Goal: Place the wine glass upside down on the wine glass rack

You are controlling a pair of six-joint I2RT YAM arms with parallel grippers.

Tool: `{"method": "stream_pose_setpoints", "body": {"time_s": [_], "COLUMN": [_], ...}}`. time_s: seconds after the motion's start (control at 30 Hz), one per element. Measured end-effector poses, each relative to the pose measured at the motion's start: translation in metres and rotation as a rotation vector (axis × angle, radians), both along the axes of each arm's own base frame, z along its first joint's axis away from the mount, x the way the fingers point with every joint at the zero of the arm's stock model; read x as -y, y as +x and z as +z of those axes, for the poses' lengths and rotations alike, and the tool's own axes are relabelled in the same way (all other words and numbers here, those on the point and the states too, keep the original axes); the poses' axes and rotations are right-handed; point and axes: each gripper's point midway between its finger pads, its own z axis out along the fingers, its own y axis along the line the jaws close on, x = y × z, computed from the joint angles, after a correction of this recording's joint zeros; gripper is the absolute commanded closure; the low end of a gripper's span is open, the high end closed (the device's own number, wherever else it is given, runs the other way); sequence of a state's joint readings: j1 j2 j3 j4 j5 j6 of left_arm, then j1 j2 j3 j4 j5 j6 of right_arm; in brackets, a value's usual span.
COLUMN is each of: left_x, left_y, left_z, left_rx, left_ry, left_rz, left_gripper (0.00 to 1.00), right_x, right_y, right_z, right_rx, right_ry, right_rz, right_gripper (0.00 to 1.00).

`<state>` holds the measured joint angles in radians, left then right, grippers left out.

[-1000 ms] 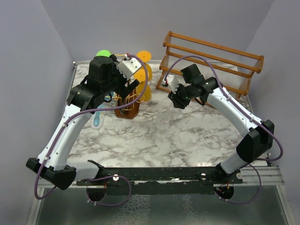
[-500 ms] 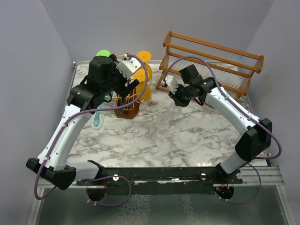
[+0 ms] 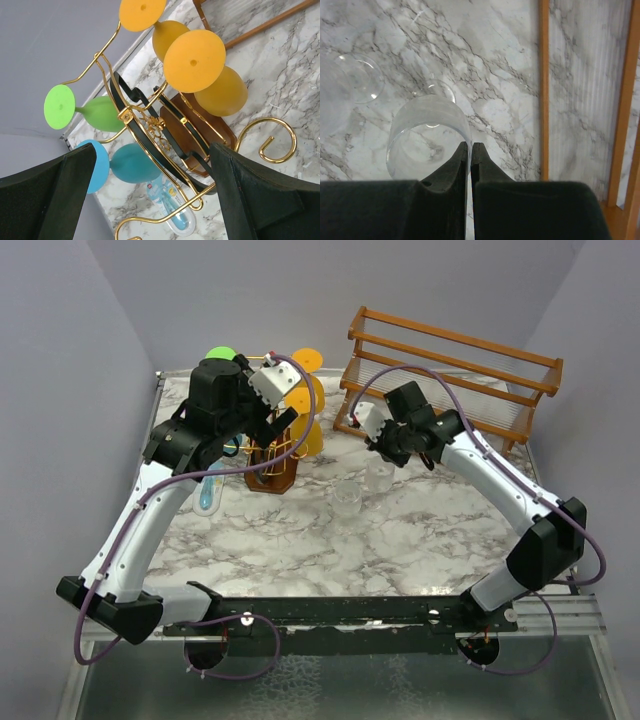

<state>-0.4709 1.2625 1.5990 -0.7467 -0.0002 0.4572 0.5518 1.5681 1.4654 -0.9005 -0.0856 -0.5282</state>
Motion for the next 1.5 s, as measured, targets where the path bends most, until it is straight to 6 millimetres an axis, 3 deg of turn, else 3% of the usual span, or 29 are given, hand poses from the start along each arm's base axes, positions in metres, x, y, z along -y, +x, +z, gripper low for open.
{"method": "stream_pose_setpoints", "body": {"time_s": [0.17, 0.4, 0.6, 0.63, 0.67, 0.7, 0.97, 1.1, 1.27, 1.5], "left_x": [-0.006, -0.015, -0.010, -0.006, -0.004, -0.002, 0.005, 0.021, 0.044, 0.073], "left_y": [0.007, 0.018, 0.022, 0.022, 0.022, 0.023, 0.030, 0.027, 0.028, 0.034], "left_z": [0.002, 0.013, 0.017, 0.015, 0.015, 0.015, 0.011, 0.011, 0.023, 0.027], "left_rx": [0.001, -0.003, -0.037, -0.053, -0.063, -0.069, -0.147, -0.210, -0.258, -0.359], "left_ry": [-0.022, -0.123, -0.240, -0.259, -0.275, -0.289, -0.494, -0.595, -0.721, -0.876], "left_rz": [0.033, 0.094, 0.103, 0.089, 0.086, 0.082, 0.091, 0.043, -0.040, -0.134], "left_gripper": [0.01, 0.02, 0.04, 0.05, 0.05, 0.06, 0.12, 0.14, 0.16, 0.19], "right_x": [0.017, 0.033, 0.024, 0.019, 0.019, 0.019, 0.005, -0.002, -0.010, -0.021], "right_y": [0.006, 0.016, 0.024, 0.026, 0.026, 0.024, 0.023, 0.018, 0.011, 0.003], "right_z": [0.011, 0.047, 0.106, 0.136, 0.136, 0.155, 0.230, 0.263, 0.289, 0.293], "right_rx": [0.069, 0.177, 0.294, 0.359, 0.359, 0.400, 0.541, 0.587, 0.610, 0.559], "right_ry": [-0.045, -0.009, 0.085, 0.139, 0.139, 0.168, 0.348, 0.445, 0.541, 0.626], "right_rz": [-0.034, -0.070, -0.060, -0.049, -0.049, -0.048, -0.041, -0.032, -0.017, 0.000], "right_gripper": [0.98, 0.98, 0.98, 0.98, 0.98, 0.98, 0.98, 0.98, 0.98, 0.98]}}
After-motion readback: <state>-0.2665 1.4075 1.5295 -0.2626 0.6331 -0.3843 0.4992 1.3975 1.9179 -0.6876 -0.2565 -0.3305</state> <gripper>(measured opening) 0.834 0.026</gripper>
